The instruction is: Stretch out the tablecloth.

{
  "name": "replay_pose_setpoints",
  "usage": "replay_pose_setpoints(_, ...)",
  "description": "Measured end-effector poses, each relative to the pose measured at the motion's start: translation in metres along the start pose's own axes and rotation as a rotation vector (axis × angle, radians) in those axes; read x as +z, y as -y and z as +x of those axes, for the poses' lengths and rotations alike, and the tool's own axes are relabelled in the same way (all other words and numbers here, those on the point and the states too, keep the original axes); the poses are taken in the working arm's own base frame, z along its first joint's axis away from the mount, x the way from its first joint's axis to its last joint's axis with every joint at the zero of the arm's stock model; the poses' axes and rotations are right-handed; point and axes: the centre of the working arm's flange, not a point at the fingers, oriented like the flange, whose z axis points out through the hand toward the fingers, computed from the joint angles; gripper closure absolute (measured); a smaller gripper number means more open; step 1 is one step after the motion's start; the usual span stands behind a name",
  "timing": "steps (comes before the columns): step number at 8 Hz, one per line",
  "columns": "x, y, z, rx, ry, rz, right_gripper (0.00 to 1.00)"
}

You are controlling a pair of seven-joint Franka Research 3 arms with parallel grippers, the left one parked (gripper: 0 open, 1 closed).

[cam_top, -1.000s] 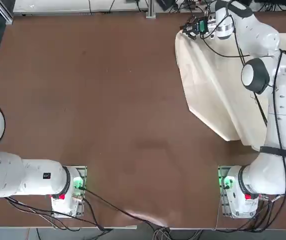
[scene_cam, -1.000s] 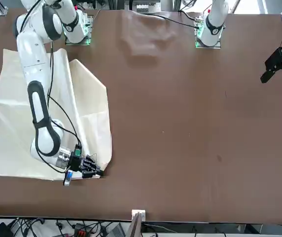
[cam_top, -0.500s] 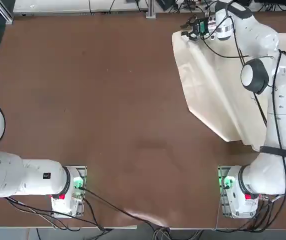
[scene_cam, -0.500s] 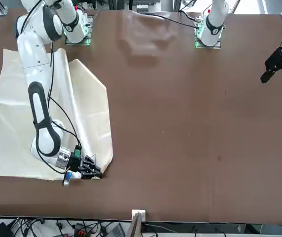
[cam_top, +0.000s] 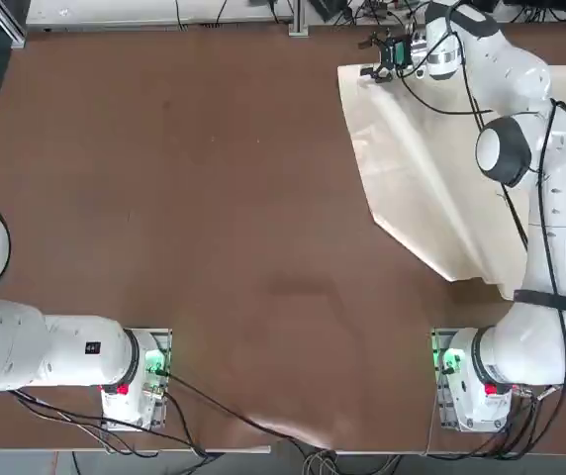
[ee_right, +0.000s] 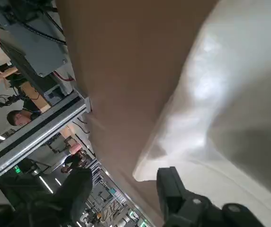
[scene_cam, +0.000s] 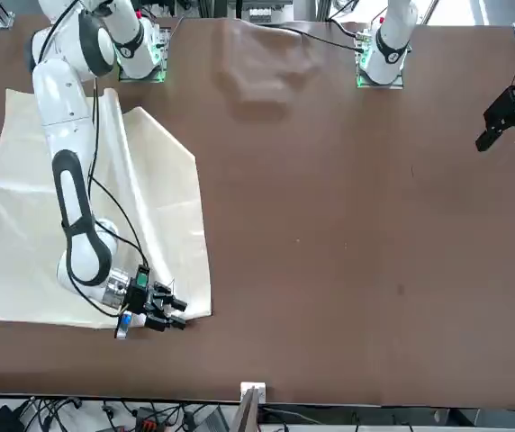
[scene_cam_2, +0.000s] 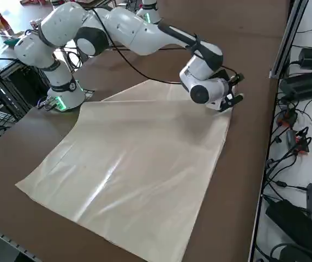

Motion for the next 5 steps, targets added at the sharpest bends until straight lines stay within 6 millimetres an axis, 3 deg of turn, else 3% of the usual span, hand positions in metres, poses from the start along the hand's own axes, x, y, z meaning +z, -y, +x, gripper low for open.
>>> replay_pose_setpoints(1, -0.001, 0.004, -0.001, 0.015, 0.0, 0.004, 0.11)
replay_pose_setpoints(2, -0.005, 0.013, -0.003, 0.008, 0.003, 0.004, 0.0)
replay_pose_setpoints(5, -0.03, 0.048, -0.033, -0.114, -0.007, -0.146, 0.0)
